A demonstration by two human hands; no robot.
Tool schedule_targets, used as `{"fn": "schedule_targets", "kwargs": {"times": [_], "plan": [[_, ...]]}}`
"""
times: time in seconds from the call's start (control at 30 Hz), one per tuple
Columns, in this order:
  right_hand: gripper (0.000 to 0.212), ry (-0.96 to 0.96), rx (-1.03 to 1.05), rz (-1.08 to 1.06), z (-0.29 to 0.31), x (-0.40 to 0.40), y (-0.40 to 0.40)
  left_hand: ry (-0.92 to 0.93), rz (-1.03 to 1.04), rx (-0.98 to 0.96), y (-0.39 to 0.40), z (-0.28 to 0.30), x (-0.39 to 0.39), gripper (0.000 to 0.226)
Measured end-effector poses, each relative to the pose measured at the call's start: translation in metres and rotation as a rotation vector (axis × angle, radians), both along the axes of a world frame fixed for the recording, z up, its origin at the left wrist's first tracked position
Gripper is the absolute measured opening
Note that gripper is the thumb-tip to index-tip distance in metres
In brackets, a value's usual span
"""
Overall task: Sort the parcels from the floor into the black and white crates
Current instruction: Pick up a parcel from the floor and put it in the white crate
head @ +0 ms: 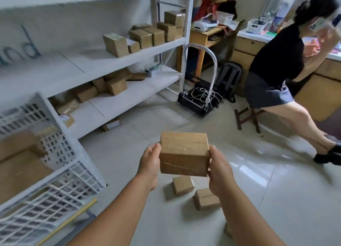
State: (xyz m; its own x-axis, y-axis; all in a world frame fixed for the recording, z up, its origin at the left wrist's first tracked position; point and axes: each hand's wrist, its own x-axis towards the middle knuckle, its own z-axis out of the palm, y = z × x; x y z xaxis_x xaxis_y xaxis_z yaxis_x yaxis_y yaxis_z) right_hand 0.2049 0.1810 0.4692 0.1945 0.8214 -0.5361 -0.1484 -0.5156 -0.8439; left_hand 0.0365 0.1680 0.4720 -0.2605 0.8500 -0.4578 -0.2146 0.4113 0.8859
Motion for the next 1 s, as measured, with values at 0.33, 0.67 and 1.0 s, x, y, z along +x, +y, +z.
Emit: {"fn": "schedule_targets", "kwargs": {"times": [0.33,0.67,1.0], "plan": [[0.028,0.073,0.189,0.241,0.081,-0.11,-0.003,0.1,0.26,0.128,-0.036,0.072,-0.104,0.024],[0.029,0.097,0.251,0.439,0.116,-0.264,-0.035,0.119,0.461,0.171,-0.094,0.104,-0.247,0.042],[0.031,0.096,0.231,0.599,0.111,-0.4,-0.084,0.128,0.484,0.231,-0.159,0.112,-0.366,0.049]]}}
